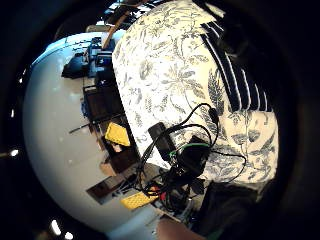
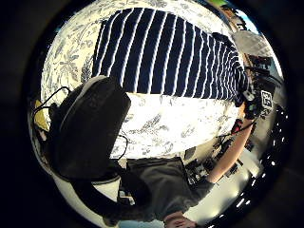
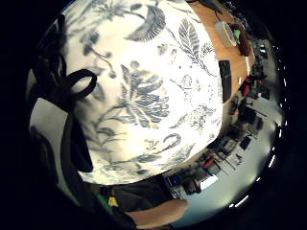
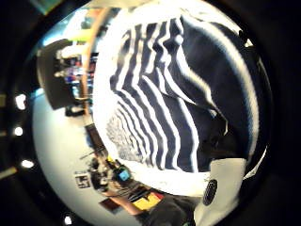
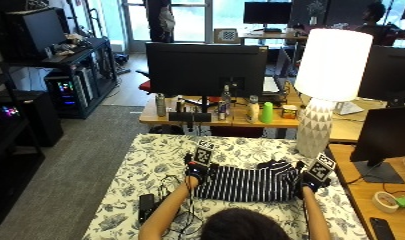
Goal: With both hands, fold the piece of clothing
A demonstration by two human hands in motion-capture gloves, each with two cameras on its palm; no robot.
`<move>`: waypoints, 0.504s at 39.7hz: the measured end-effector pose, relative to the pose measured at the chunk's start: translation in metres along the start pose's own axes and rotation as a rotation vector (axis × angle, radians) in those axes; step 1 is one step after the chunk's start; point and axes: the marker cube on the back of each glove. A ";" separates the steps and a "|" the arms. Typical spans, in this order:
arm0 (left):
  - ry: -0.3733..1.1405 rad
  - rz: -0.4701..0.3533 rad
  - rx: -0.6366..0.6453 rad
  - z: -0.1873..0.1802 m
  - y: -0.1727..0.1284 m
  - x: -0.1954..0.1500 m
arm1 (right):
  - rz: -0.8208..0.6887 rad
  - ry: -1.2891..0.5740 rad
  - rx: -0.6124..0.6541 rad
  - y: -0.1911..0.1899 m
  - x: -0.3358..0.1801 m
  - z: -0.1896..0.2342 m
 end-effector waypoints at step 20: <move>0.064 -0.004 0.058 0.000 -0.013 -0.021 | -0.267 -0.075 0.369 -0.021 -0.133 -0.048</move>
